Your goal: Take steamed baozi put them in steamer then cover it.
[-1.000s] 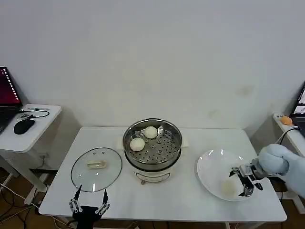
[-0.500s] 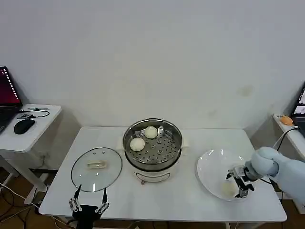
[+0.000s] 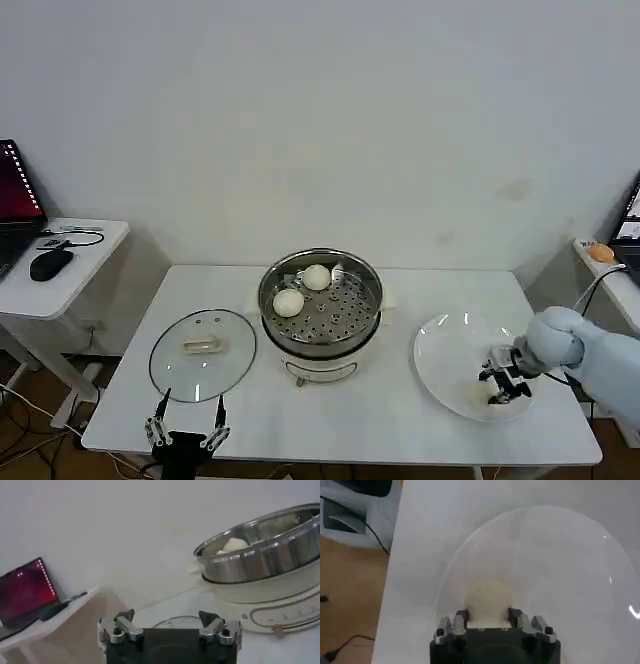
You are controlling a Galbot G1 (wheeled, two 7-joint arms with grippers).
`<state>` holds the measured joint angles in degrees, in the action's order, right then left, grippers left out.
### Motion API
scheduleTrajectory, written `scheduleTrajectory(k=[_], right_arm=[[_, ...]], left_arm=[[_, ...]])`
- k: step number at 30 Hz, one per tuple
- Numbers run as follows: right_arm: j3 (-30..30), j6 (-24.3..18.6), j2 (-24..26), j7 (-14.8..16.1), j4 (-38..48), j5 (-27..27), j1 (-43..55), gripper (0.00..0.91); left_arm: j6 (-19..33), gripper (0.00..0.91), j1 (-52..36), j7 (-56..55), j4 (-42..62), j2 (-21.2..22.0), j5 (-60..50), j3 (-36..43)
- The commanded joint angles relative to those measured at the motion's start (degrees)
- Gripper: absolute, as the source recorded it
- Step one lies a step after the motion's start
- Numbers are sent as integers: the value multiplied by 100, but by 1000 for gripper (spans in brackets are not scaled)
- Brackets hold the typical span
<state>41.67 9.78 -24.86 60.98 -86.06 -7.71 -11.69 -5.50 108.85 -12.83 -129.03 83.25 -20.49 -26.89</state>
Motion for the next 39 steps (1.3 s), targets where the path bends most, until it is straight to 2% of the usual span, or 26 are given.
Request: scheduleTrajectory(k=[1, 5, 9, 17, 27, 30, 35, 37, 39], right_arm=[[350, -162, 50, 122, 213, 222, 1396, 494], [365, -202, -166, 158, 506, 429, 2132, 494], [652, -184, -611, 142, 783, 652, 2974, 494], [1302, -107, -1908, 95, 1122, 1115, 4346, 494], [1909, -141, -3220, 5, 916, 1465, 4639, 494], [2045, -385, -3600, -13, 833, 1557, 4514, 494], [2444, -906, -3882, 34, 713, 1477, 4369, 494], [2576, -1108, -3900, 66, 655, 1327, 4338, 504], [2814, -1493, -3875, 65, 582, 1027, 4280, 494]], left_arm=[[9, 907, -10, -12, 27, -21, 39, -65], [18, 907, 6, -21, 47, -31, 67, -91], [22, 907, 27, -29, 62, -49, 120, -135], [19, 907, 81, -43, 15, 10, 118, -205], [11, 907, 146, -67, -64, 104, 82, -302], [15, 907, 172, -87, -59, 146, 44, -312], [14, 907, 214, -101, -101, 197, 6, -351], [12, 907, 234, -108, -118, 210, -25, -361], [12, 907, 255, -119, -135, 232, -47, -368]])
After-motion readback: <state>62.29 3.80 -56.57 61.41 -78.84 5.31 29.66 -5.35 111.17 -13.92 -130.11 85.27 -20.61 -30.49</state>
